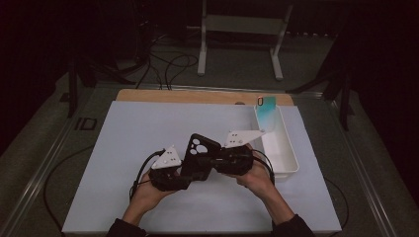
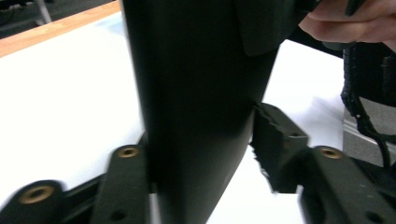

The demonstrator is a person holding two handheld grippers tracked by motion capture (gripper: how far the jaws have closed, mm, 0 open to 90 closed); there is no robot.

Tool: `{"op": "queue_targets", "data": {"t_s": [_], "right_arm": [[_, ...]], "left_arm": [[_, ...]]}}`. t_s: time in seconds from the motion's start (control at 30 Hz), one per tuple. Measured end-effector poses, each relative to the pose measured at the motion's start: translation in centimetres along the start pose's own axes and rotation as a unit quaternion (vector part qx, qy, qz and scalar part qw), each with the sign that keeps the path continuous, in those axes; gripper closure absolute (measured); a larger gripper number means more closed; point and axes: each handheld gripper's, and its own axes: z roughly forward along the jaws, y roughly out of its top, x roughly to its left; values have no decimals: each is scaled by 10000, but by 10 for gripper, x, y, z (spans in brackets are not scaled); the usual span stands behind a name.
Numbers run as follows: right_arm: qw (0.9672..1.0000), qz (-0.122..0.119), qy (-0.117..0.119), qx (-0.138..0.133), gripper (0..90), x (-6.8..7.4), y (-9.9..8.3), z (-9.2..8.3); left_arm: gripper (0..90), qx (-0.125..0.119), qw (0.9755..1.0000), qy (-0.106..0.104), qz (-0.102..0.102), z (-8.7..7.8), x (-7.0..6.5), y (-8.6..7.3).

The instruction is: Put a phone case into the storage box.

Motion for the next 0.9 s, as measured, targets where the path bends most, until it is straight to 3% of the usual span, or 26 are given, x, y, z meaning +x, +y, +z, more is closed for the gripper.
{"op": "queue_targets", "data": {"t_s": [0.23,0.33,0.37,0.4,0.5,0.7,0.8,0.83,0.9], "right_arm": [[9999,47,-102,-74,677,-3,1,-4],[9998,10,-152,-125,575,-4,1,-4],[9998,10,-152,-125,575,-4,1,-4],[9997,5,-178,-164,518,-3,1,-3],[9996,-5,-192,-204,461,-1,2,0],[9995,48,-209,-243,408,-1,2,3],[9995,54,-232,-231,385,0,2,3],[9993,27,-333,-169,321,1,3,5],[9992,28,-383,-99,301,1,2,5]], "left_arm": [[752,-72,9996,-249,-84,0,2,0],[817,-139,9992,-352,-113,-1,2,0],[817,-167,9990,-396,-130,-1,2,0],[833,-178,9990,-398,-129,-1,2,0],[843,-201,9993,-309,-99,-1,1,0],[847,-229,9994,-237,-57,-1,1,0],[848,-235,9994,-238,-41,0,1,0],[850,-259,9994,-232,-42,-1,0,0],[851,-270,9994,-214,-23,-2,1,0]]}}
